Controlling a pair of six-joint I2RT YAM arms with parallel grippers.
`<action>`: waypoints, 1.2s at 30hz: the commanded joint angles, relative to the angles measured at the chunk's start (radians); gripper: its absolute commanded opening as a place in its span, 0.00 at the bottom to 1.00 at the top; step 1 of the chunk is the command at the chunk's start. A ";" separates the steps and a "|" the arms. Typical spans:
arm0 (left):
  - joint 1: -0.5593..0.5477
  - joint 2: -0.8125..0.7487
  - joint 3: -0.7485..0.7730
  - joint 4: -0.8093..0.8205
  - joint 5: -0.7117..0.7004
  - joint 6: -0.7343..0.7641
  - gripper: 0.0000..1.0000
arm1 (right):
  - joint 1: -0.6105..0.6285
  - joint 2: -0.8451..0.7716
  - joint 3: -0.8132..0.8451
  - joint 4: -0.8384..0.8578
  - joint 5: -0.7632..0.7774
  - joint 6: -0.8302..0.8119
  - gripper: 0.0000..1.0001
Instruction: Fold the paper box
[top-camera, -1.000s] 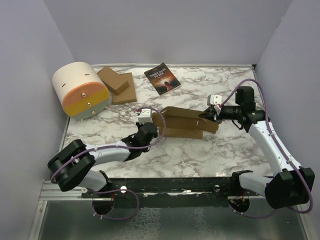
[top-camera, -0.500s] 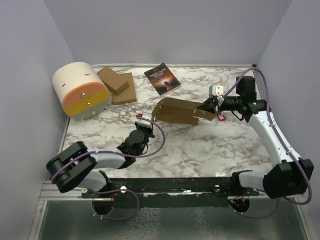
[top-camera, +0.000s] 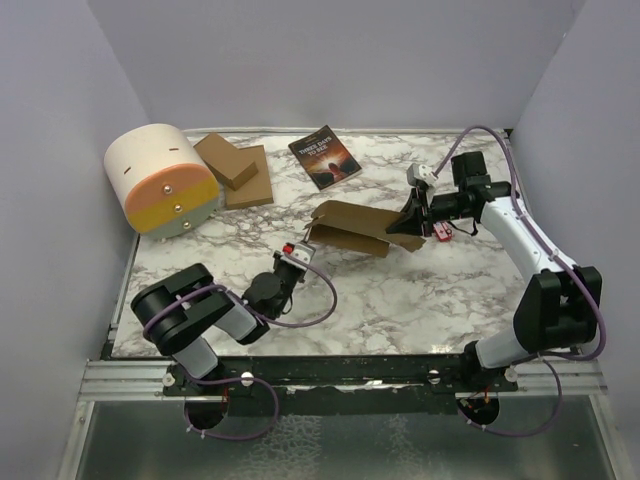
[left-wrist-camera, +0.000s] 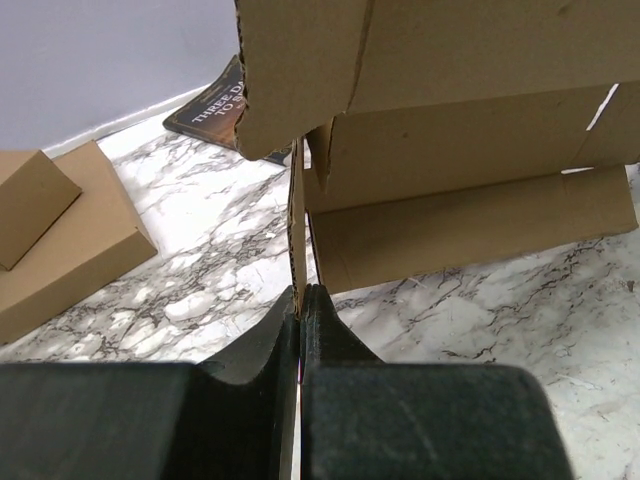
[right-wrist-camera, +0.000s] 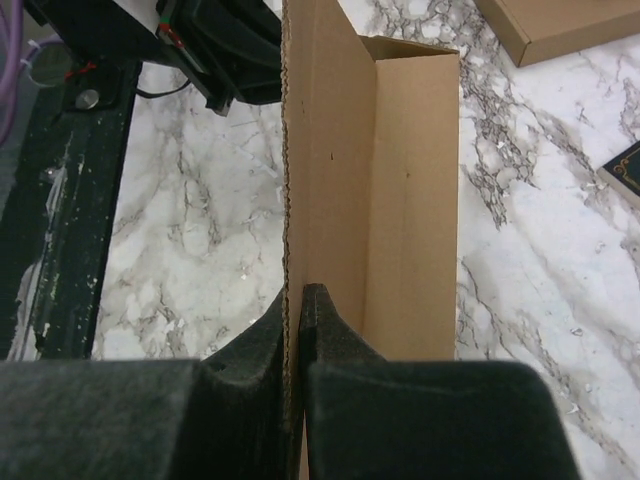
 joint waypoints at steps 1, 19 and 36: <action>0.008 0.037 -0.003 0.120 0.091 0.015 0.00 | -0.004 0.031 0.017 -0.011 -0.023 0.112 0.01; 0.042 0.180 -0.007 0.119 0.181 -0.081 0.00 | -0.016 0.087 -0.010 0.035 0.022 0.211 0.01; 0.041 0.144 -0.021 0.057 0.199 -0.145 0.22 | -0.016 0.104 -0.040 -0.016 0.071 0.151 0.01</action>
